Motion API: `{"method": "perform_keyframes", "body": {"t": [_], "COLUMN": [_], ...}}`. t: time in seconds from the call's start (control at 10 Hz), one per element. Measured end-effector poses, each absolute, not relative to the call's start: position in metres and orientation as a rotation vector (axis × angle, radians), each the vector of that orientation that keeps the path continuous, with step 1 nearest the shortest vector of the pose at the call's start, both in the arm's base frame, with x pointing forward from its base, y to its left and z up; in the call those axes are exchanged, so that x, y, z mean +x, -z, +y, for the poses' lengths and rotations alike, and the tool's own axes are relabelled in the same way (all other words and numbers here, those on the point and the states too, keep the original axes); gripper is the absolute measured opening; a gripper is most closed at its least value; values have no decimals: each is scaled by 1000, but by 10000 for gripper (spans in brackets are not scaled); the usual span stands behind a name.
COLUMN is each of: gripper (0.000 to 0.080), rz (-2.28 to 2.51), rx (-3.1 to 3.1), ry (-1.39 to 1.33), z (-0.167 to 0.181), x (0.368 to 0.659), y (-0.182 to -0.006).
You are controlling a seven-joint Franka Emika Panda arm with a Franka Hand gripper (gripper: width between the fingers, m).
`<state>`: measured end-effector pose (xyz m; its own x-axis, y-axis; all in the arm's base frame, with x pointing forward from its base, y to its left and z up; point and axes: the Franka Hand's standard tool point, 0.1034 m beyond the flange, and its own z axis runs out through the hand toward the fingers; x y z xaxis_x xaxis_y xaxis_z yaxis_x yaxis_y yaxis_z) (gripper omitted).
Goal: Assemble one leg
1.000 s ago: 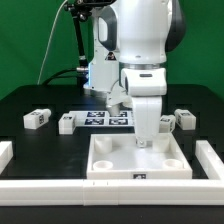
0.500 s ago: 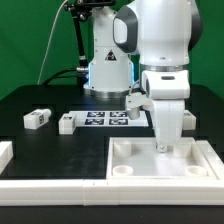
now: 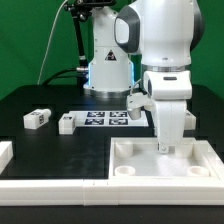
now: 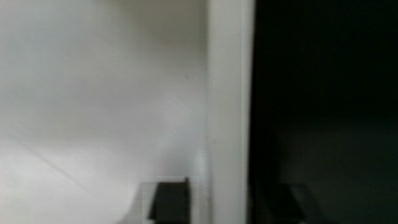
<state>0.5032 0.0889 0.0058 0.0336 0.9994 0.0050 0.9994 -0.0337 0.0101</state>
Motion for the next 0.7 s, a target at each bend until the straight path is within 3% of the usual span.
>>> {"method": "perform_keyframes", "body": {"t": [0.1,0.2,0.3,0.7], "gripper": [247,456,599,647], "rz": [2181,2181,2181,2180], "rx": [2256,2256,2256,2256], "ry": [-17,-16,-16,-16], "z": [89,89,89,89], "x": [503,503,503,503], "y": [-6,-6,-6,-6]}}
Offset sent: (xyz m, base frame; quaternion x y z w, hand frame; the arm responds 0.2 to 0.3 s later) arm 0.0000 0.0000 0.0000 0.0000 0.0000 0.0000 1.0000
